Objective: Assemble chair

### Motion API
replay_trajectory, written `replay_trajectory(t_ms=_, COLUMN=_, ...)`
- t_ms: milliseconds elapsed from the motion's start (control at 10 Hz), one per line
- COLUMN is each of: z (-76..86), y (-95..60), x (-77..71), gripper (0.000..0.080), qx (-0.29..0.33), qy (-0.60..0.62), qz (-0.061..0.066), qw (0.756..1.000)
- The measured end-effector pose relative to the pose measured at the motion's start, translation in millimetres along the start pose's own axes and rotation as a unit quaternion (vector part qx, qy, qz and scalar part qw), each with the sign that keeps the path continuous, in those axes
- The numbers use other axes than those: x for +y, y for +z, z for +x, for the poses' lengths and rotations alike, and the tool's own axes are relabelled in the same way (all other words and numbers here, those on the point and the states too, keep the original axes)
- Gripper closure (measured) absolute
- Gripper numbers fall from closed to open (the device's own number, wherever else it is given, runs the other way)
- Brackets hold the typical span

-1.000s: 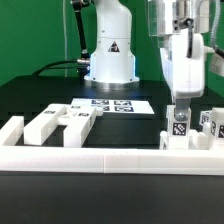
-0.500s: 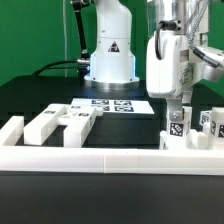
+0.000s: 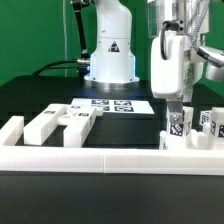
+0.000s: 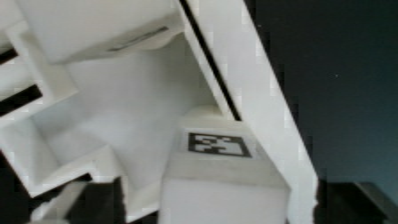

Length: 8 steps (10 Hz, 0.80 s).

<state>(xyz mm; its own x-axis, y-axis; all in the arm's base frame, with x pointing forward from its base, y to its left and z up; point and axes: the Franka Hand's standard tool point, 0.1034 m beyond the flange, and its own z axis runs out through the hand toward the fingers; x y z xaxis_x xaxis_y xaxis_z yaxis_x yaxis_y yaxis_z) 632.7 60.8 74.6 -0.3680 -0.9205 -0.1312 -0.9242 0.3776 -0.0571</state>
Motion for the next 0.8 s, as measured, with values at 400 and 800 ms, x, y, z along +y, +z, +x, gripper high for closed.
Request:
replay_trajectory(t_ms=400, z=0.5, y=0.7, x=1.2, gripper=0.0153, qx=0.000, qy=-0.168, qz=-0.004, qw=0.986)
replay_trajectory(t_ms=800, z=3.0, y=-0.5, x=0.4, gripper=0.0151, qx=0.011, qy=-0.361, qz=-0.018, qw=0.932)
